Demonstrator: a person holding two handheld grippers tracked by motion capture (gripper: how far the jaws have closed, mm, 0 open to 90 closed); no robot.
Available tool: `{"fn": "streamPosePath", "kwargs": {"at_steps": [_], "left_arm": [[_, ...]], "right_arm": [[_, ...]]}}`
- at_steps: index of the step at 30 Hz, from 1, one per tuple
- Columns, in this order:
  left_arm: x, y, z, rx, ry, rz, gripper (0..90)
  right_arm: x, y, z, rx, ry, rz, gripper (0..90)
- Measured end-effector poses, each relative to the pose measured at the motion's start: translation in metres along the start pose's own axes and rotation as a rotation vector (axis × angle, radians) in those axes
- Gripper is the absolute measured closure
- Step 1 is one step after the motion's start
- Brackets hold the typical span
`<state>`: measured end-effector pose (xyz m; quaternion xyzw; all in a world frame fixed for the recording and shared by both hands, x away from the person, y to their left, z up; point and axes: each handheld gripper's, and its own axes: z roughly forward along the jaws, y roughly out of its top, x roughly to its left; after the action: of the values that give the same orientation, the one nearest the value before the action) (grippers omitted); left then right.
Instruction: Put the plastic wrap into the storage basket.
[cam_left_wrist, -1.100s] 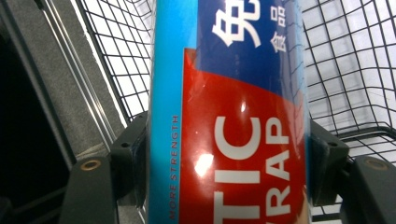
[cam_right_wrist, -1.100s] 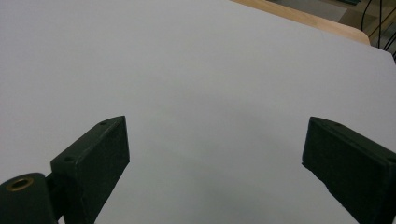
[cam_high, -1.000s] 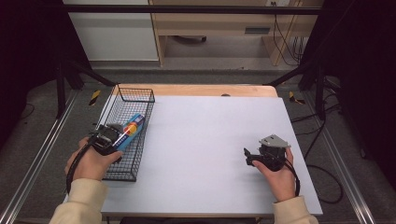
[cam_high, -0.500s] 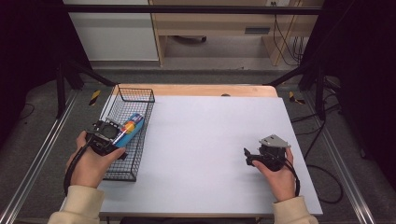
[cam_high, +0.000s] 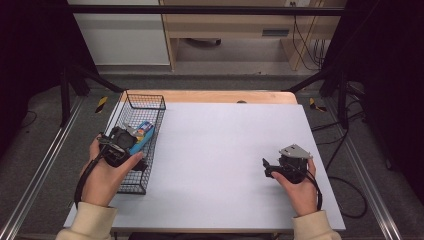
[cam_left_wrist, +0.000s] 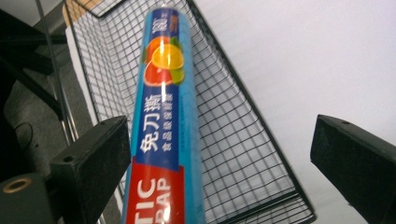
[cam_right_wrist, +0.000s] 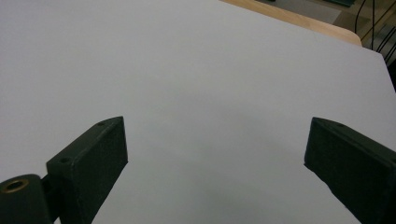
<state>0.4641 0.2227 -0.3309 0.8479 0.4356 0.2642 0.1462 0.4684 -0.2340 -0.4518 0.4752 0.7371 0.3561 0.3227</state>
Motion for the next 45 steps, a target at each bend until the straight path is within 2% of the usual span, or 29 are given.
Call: {"fn": "streamPosePath", "kwargs": {"at_steps": [4,6,9,12,15,18,22,23,24,27,34,35,40,41,45], "left_arm": [[-0.005,0.003,-0.005,-0.017,-0.011,0.005,5.1],[-0.009,0.005,-0.008,-0.048,-0.024,0.017,5.1],[-0.017,0.009,-0.013,-0.111,-0.044,0.037,5.1],[-0.026,0.013,-0.016,-0.169,-0.090,0.053,5.1],[-0.035,0.017,-0.019,-0.237,-0.090,0.062,5.1],[-0.042,0.022,-0.021,-0.289,-0.113,0.068,5.0],[-0.047,0.026,-0.022,-0.328,-0.138,0.072,4.9],[-0.050,0.029,-0.023,-0.349,-0.152,0.087,4.9],[-0.050,0.029,-0.023,-0.349,-0.152,0.087,4.9],[-0.059,0.034,-0.021,-0.380,-0.208,0.099,4.9],[-0.076,0.042,-0.010,-0.401,-0.243,0.142,4.9],[-0.083,0.044,-0.005,-0.405,-0.255,0.153,5.0],[-0.094,0.048,0.007,-0.398,-0.265,0.179,5.4],[-0.099,0.049,0.014,-0.404,-0.288,0.173,5.4],[-0.109,0.049,0.028,-0.420,-0.326,0.185,5.4]], "right_arm": [[-0.001,0.000,-0.001,-0.007,-0.003,-0.001,6.0],[-0.001,0.000,-0.002,-0.010,-0.005,-0.003,5.6],[-0.003,0.000,-0.003,-0.013,-0.005,-0.002,4.8],[-0.005,0.000,-0.005,-0.022,-0.009,-0.004,4.7],[-0.008,-0.001,-0.007,-0.032,-0.016,-0.007,4.3],[-0.009,-0.002,-0.010,-0.039,-0.024,-0.005,4.2],[-0.011,-0.004,-0.014,-0.046,-0.030,-0.010,4.0],[-0.012,-0.004,-0.015,-0.047,-0.030,-0.008,4.0],[-0.012,-0.005,-0.016,-0.049,-0.033,-0.005,4.0],[-0.013,-0.007,-0.019,-0.047,-0.037,0.002,4.0],[-0.016,-0.011,-0.025,-0.043,-0.049,0.015,4.1],[-0.016,-0.012,-0.025,-0.043,-0.051,0.014,4.1],[-0.018,-0.014,-0.028,-0.043,-0.046,0.015,4.2],[-0.018,-0.015,-0.029,-0.044,-0.048,0.013,4.2],[-0.020,-0.017,-0.031,-0.042,-0.050,0.016,4.2]]}}
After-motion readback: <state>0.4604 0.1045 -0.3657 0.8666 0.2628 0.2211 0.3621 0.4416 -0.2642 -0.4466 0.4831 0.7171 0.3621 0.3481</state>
